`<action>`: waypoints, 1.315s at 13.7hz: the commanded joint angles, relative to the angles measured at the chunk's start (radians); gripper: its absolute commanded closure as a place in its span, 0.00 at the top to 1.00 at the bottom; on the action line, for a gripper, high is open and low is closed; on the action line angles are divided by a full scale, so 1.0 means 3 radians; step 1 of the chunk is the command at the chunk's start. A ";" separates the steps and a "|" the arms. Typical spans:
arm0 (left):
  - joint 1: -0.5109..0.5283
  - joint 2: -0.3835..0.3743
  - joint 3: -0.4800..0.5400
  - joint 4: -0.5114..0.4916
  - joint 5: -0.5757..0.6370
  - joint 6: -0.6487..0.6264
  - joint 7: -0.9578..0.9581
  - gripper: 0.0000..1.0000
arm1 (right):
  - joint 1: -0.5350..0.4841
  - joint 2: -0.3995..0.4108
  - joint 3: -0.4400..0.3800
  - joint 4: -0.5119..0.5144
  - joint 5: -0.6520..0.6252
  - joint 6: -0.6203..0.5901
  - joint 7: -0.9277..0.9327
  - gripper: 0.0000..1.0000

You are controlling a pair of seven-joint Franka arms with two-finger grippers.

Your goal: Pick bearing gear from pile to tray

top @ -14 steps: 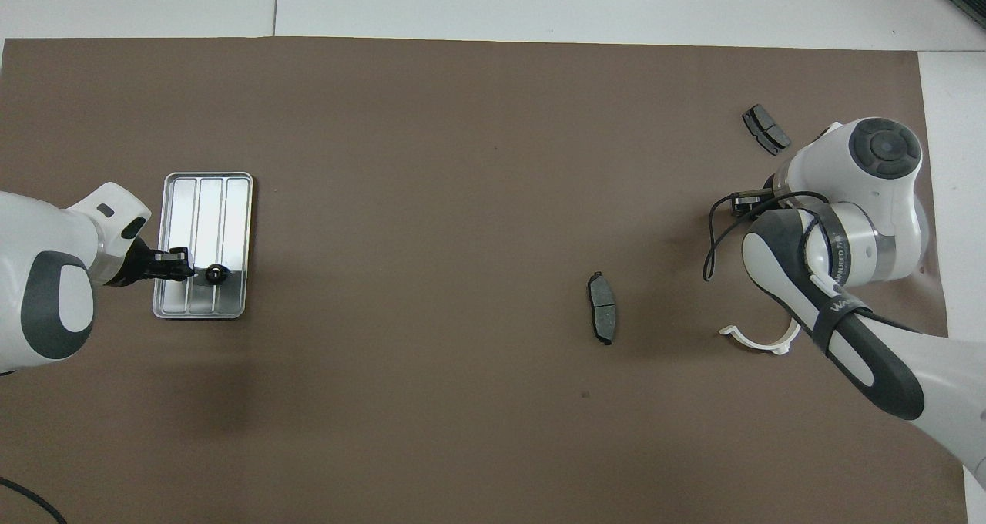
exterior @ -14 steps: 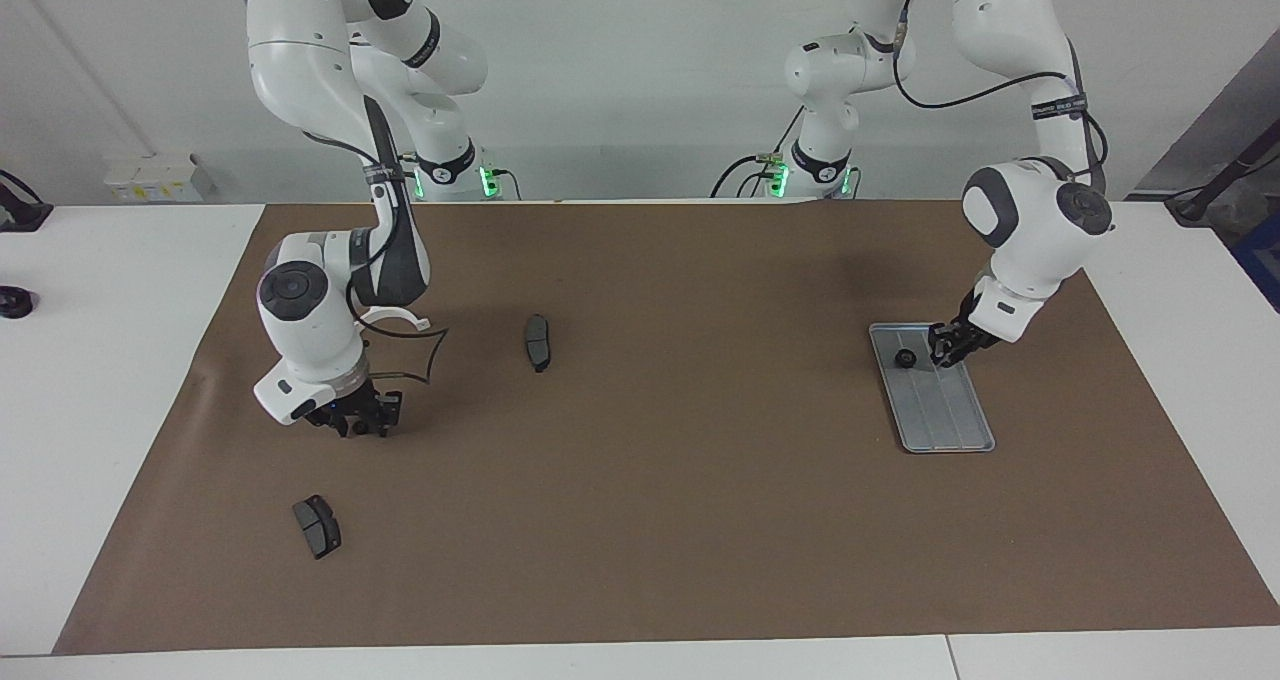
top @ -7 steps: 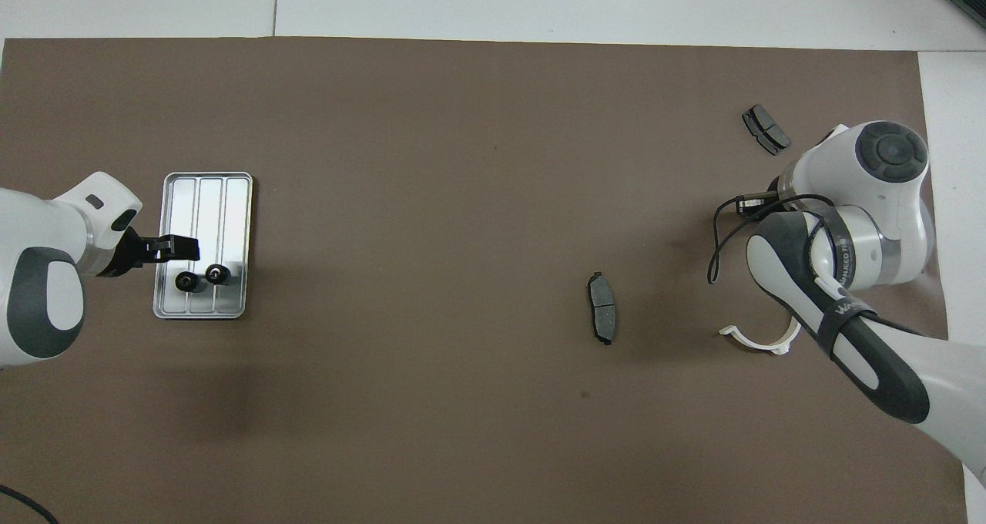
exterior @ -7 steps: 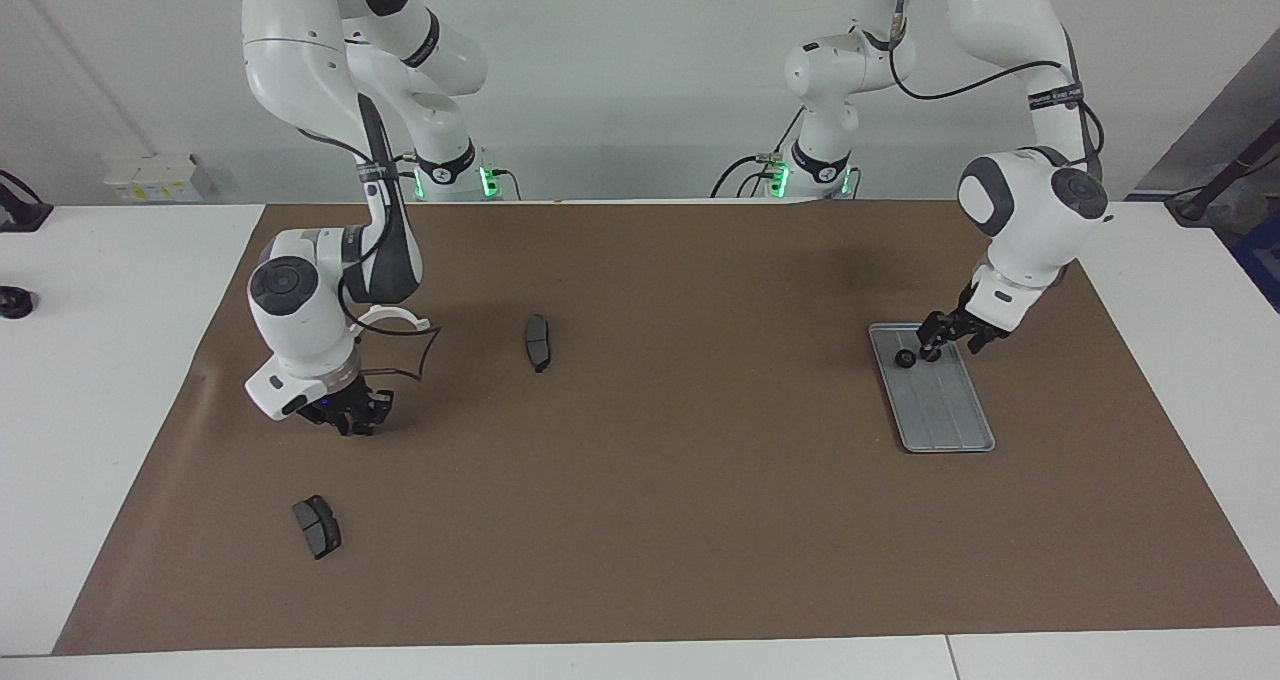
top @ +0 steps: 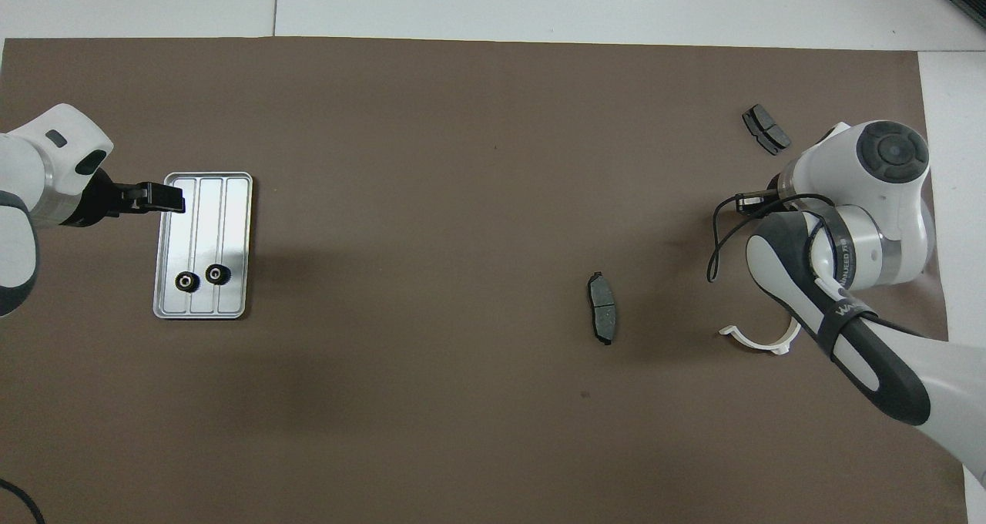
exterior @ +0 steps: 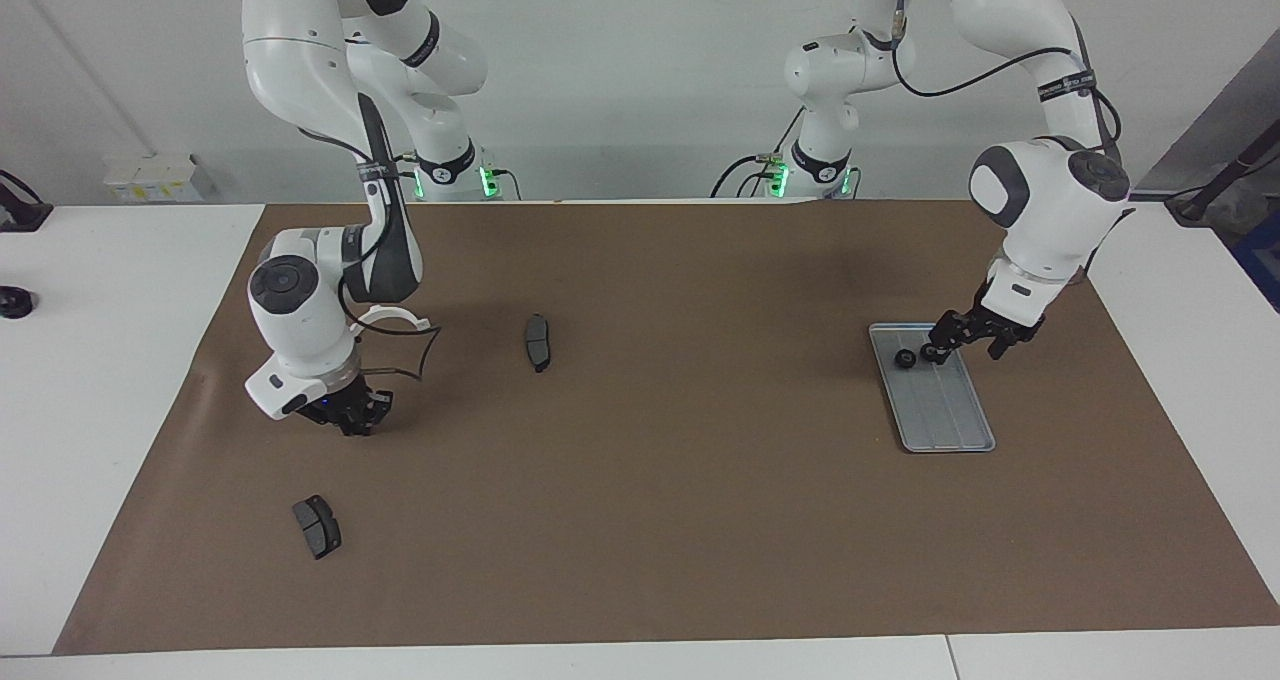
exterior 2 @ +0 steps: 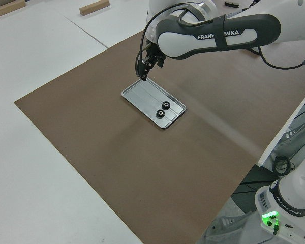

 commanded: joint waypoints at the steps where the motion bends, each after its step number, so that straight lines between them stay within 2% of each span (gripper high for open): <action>1: -0.0165 0.0010 0.0031 0.0249 -0.0040 -0.0280 0.0008 1.00 | 0.0021 -0.0081 0.0100 0.0053 0.0071 0.0059 -0.0097 0.14; 4: -0.0268 0.0025 0.0036 0.0500 -0.0020 -0.0572 0.0003 1.00 | 0.0047 -0.0030 0.0310 0.0120 0.0071 0.0415 -0.0077 0.14; 6: -0.0385 0.0030 0.0041 0.0572 0.0006 -0.0684 -0.0038 1.00 | 0.0209 0.0006 0.0326 0.0141 0.0066 0.0707 -0.0036 0.14; 9: -0.0605 0.0040 0.0036 0.0715 0.0348 -0.0955 -0.0038 1.00 | 0.0598 0.0046 0.0321 0.0340 0.0066 0.0744 0.0275 0.14; 15: -0.0580 0.0056 0.0026 0.0629 0.0328 -0.0798 -0.0069 1.00 | 0.1457 0.0210 0.0316 0.0892 0.0040 0.0749 0.1027 0.15; 18: -0.0570 0.0056 0.0031 0.0629 0.0303 -0.0777 -0.0171 1.00 | 0.1810 0.0302 0.0316 0.0999 0.0020 0.0754 0.1354 0.15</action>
